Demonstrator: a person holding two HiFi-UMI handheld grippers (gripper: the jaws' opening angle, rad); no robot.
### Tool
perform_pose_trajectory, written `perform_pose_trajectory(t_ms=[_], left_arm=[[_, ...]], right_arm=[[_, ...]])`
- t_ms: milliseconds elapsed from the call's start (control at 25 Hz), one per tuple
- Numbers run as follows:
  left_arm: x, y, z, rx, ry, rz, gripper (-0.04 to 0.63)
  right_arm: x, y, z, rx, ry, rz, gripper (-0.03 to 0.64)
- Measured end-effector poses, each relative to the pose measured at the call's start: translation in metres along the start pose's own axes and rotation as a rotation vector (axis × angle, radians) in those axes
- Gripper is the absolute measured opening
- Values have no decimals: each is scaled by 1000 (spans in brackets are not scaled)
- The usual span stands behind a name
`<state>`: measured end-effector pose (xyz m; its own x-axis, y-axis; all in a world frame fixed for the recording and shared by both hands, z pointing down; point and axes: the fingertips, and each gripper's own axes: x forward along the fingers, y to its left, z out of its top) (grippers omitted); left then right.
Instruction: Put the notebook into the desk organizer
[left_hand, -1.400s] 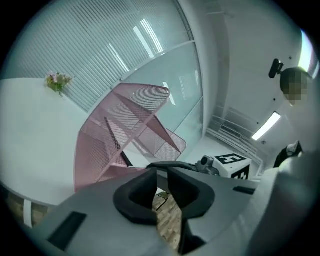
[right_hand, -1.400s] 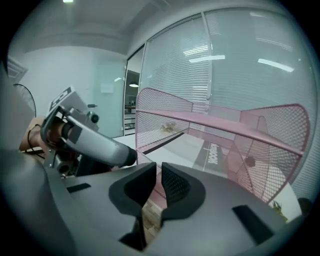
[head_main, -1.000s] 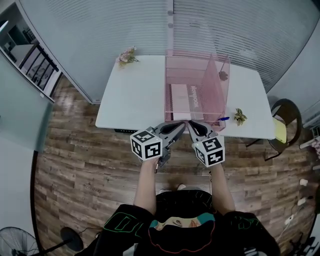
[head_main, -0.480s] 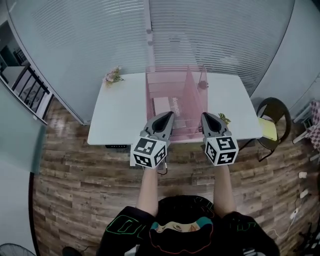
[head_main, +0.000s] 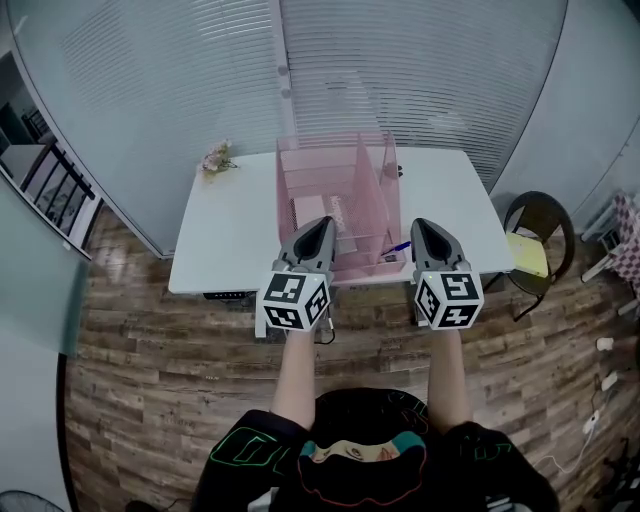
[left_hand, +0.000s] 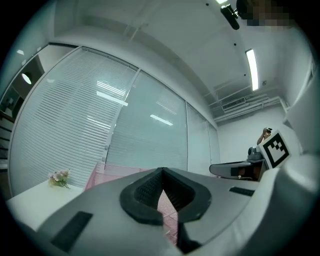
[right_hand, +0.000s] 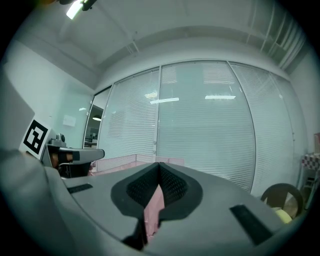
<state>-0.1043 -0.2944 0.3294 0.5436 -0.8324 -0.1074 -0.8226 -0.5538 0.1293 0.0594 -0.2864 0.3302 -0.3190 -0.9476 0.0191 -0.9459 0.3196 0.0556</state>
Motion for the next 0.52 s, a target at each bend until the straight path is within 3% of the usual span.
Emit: perform_pose_trajectory(t_ms=[520], left_arm=[[3, -23, 9, 28, -41, -42, -5]], right_arm=[[-15, -8, 11, -31, -44, 10, 3]])
